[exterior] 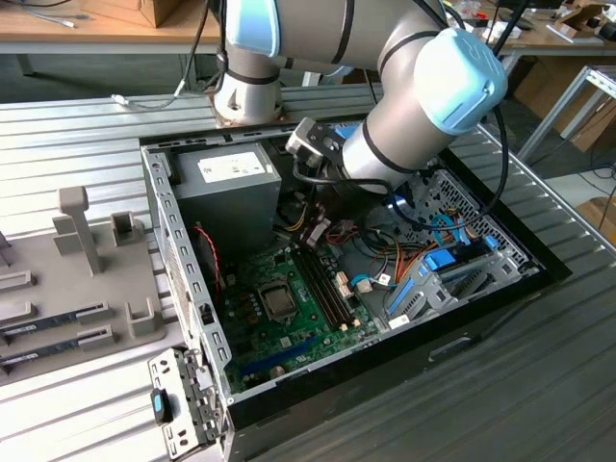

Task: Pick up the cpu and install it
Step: 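Close the cpu cover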

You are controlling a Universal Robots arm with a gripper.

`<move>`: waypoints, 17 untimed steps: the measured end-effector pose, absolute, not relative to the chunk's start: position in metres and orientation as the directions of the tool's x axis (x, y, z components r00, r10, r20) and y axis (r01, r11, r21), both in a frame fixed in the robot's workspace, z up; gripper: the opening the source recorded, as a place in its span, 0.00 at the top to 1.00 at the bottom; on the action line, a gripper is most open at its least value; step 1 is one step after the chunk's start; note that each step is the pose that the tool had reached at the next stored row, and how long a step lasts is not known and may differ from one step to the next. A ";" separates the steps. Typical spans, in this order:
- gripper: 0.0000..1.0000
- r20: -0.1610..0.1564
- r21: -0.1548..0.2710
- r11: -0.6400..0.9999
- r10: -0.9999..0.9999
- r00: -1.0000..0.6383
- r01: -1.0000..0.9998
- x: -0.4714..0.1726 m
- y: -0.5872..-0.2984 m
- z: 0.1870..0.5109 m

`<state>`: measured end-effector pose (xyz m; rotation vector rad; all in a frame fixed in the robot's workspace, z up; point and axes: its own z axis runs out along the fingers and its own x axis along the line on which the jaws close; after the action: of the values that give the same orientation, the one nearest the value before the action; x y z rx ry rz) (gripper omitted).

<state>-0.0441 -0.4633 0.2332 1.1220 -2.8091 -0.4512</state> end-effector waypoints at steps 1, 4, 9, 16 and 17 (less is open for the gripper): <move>0.89 -0.026 0.295 0.690 -0.685 -0.728 -0.661 -0.044 -0.460 0.233; 0.89 0.006 0.263 0.703 -0.686 -0.728 -0.661 -0.044 -0.453 0.233; 0.89 0.056 0.211 0.719 -0.685 -0.726 -0.662 -0.047 -0.449 0.233; 0.89 0.050 0.217 0.715 -0.688 -0.724 -0.665 -0.057 -0.447 0.233; 0.89 0.050 0.217 0.713 -0.691 -0.721 -0.667 -0.058 -0.447 0.233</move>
<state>-0.0583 -0.4473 0.2331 1.1105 -2.7880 -0.2782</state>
